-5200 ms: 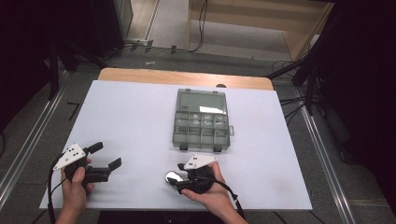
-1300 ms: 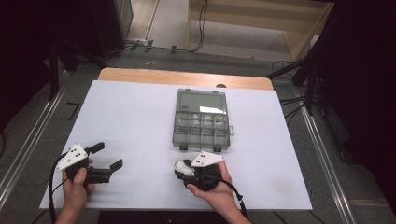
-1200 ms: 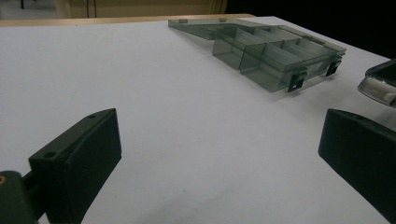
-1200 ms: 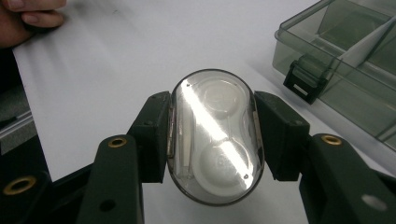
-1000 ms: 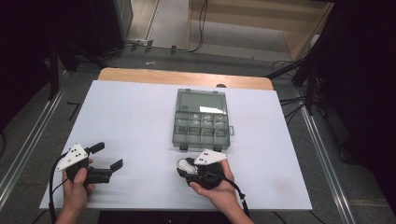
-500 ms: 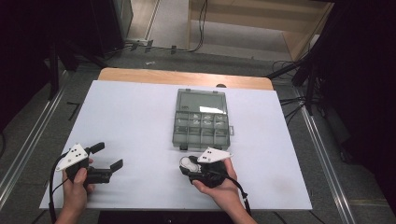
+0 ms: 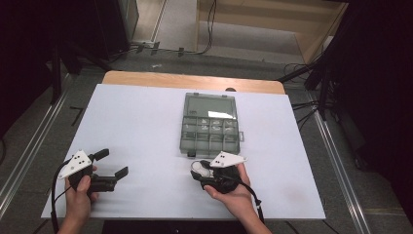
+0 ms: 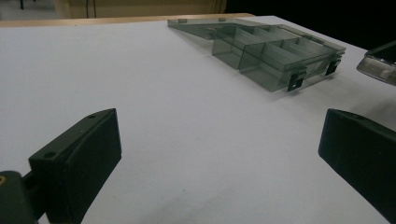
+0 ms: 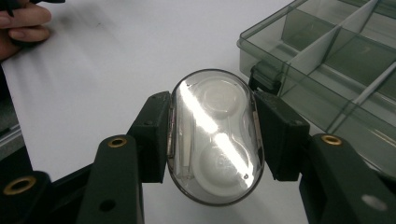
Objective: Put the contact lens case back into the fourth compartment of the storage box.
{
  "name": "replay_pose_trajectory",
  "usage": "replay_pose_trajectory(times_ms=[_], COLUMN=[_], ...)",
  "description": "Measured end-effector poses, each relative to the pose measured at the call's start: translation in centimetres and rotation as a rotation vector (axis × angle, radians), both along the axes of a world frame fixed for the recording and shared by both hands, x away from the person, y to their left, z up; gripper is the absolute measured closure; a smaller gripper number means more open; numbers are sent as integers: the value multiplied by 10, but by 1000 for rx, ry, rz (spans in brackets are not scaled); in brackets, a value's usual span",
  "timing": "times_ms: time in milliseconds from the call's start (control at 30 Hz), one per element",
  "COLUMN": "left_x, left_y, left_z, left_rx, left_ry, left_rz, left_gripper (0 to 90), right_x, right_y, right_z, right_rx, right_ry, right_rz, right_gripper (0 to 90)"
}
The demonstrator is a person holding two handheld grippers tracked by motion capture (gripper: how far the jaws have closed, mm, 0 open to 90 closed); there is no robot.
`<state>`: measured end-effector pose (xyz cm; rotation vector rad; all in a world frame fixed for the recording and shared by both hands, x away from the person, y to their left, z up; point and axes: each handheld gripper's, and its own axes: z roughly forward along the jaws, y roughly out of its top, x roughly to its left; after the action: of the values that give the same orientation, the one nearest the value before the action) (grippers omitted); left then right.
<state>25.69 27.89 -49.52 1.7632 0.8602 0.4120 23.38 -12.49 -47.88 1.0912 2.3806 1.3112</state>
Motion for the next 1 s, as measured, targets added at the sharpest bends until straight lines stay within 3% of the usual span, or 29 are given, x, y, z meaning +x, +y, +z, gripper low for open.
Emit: replay_pose_trajectory(times_ms=[533,1000], left_x=[0,0], left_y=[-1,-1], left_z=[0,0], left_rx=[2,2], left_ry=[-3,-3], left_rz=[-2,-3], left_gripper=[0,0], right_x=[6,9], right_y=[-21,-28], right_z=[7,8], right_rx=[19,26], right_ry=[-10,-5], right_rz=[-53,-67], right_gripper=[471,471])
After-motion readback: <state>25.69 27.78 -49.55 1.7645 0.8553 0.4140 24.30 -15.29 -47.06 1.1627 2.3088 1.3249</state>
